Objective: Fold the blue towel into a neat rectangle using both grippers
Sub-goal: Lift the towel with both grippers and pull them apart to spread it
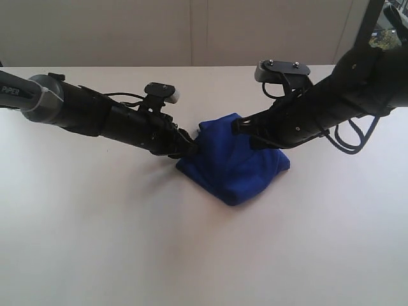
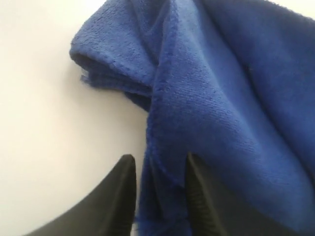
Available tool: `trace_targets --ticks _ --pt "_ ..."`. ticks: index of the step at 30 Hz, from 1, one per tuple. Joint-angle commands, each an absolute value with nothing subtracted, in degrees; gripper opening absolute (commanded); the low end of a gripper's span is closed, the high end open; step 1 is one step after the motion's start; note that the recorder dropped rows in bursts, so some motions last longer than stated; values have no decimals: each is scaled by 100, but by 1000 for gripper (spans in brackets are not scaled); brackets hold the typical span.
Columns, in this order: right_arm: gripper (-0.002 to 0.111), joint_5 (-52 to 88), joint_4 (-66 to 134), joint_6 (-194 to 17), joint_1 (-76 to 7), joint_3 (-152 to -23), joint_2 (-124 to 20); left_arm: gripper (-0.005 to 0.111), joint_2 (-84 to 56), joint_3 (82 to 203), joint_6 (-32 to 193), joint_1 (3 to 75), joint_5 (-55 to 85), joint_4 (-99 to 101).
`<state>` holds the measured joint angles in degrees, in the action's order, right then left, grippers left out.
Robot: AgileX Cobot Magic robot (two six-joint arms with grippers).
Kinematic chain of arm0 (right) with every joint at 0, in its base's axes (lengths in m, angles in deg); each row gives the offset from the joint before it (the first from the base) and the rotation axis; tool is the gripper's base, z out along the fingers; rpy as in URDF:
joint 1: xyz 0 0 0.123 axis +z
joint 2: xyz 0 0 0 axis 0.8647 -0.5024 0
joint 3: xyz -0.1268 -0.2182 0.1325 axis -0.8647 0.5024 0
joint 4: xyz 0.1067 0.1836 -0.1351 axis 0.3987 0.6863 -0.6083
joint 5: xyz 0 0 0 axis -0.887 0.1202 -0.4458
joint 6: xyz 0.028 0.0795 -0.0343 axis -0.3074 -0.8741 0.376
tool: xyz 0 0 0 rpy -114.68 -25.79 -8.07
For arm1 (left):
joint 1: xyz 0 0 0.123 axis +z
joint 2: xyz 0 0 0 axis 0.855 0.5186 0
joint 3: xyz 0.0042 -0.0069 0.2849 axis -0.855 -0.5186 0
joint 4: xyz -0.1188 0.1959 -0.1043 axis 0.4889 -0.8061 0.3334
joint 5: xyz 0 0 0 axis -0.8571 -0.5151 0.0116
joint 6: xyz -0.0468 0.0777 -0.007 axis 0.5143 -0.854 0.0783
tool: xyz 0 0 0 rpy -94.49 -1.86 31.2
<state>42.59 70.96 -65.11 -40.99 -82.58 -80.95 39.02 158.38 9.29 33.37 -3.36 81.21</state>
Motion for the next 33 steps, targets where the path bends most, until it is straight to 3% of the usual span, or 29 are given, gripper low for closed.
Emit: trace_targets --ticks 1,9,19,26,29,33 --pt "0 4243 7031 -6442 -4094 -8251 -8025 23 3879 15843 928 3323 -328 8137" --pt "0 4253 7031 -6442 -4094 -8251 -8025 0 3879 15843 928 3323 -383 8137" --pt "0 4251 7013 -6513 -4105 -8251 -7878 0 3286 15843 947 3345 -409 8236" --pt "0 4681 4956 -8045 -4105 -8251 -7082 0 2282 15843 3573 3348 -479 4748" --pt "0 5555 2943 -9556 -4105 -8251 -6485 0 1502 15843 5998 3348 -1396 1720" --pt "0 6230 2396 -9790 -4105 -8251 -5570 0 449 15843 7250 3348 -2558 270"
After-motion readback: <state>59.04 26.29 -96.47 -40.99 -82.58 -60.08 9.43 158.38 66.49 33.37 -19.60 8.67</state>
